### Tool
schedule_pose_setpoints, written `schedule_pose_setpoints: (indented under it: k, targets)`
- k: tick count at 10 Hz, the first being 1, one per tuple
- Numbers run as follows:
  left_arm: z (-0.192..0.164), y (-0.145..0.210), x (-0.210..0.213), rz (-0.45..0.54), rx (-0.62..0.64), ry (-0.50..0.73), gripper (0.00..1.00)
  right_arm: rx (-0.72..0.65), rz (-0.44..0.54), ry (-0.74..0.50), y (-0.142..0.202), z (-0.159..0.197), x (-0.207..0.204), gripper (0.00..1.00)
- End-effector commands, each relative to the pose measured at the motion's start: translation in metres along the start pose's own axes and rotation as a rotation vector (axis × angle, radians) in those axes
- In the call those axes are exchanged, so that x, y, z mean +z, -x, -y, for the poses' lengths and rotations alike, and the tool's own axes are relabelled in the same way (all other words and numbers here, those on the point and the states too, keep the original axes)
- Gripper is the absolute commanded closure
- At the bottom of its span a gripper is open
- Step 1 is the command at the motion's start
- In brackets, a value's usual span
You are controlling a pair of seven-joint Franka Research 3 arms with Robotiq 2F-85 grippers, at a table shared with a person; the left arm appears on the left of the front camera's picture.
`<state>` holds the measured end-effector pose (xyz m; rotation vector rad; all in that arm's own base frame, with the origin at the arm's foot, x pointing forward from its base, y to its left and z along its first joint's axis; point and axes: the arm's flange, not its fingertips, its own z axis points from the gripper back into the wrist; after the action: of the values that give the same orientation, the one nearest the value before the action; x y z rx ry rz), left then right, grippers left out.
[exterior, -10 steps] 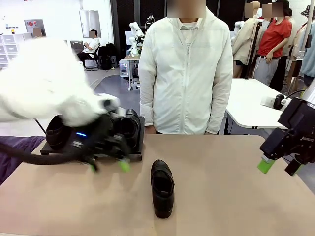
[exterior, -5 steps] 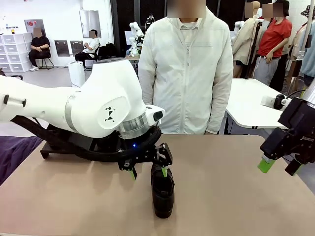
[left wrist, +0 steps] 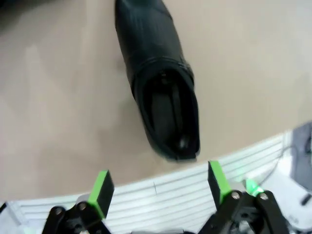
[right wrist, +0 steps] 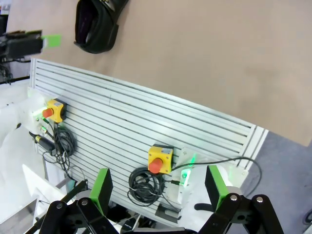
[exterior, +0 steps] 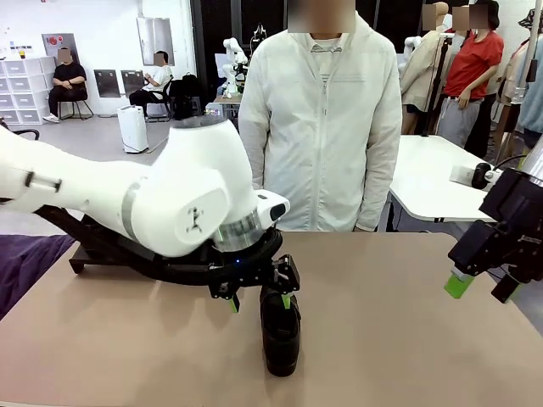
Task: Organize the shoes by placing them on the stand.
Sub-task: Place the Shoe from the middle of the table onto the Shoes Stand.
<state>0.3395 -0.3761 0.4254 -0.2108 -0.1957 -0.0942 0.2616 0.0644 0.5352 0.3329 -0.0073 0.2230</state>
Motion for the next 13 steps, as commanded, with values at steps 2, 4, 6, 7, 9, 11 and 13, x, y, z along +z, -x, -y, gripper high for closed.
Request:
schedule_pose_setpoints:
  k: [2,4,6,7,9,11,13]
  targets:
    - [0.008,-0.023,-0.051,0.165,0.095,-0.067,0.00,0.007,-0.011,-0.001,-0.001,0.001,0.004,0.00]
    - [0.002,-0.032,-0.077,0.176,0.153,-0.119,0.00,0.007,-0.011,-0.001,-0.001,0.001,0.004,0.00]
    - [-0.001,-0.038,-0.094,0.148,0.160,-0.157,0.00,0.007,-0.011,-0.001,-0.001,0.001,0.004,0.00]
    - [-0.001,-0.038,-0.102,0.129,0.149,-0.168,0.00,0.007,-0.011,-0.001,-0.001,0.001,0.004,0.00]
    - [-0.004,-0.038,-0.106,0.103,0.151,-0.173,0.00,0.007,-0.011,-0.001,-0.001,0.001,0.004,0.00]
    - [-0.006,-0.040,-0.108,0.076,0.154,-0.181,0.00,0.007,-0.011,-0.001,-0.001,0.001,0.004,0.00]
    - [-0.001,-0.039,-0.107,0.082,0.148,-0.201,1.00,0.007,-0.011,-0.001,-0.001,0.001,0.004,0.00]
